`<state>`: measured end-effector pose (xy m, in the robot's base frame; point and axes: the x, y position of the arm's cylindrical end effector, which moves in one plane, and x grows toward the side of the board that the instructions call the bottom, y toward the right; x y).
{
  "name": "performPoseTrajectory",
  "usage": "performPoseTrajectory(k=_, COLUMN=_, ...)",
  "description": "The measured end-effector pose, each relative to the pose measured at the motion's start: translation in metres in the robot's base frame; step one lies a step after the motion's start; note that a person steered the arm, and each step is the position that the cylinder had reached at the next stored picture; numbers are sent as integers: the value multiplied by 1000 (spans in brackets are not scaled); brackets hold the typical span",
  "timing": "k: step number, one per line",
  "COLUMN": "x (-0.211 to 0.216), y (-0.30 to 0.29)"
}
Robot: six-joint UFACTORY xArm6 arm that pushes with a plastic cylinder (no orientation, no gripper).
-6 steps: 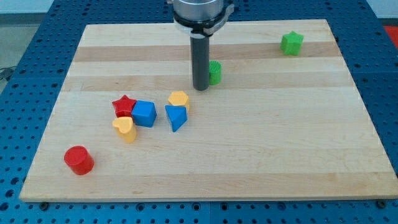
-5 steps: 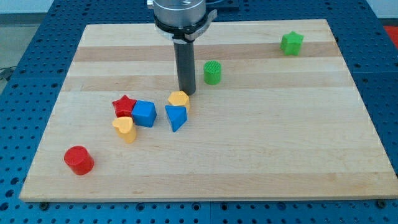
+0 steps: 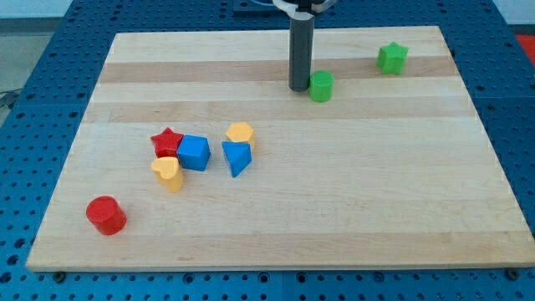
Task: Place the green circle diagonally bottom left to the green circle
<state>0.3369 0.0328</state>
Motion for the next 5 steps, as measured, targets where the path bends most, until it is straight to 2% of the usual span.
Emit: performPoseTrajectory(k=5, x=-10, y=16)
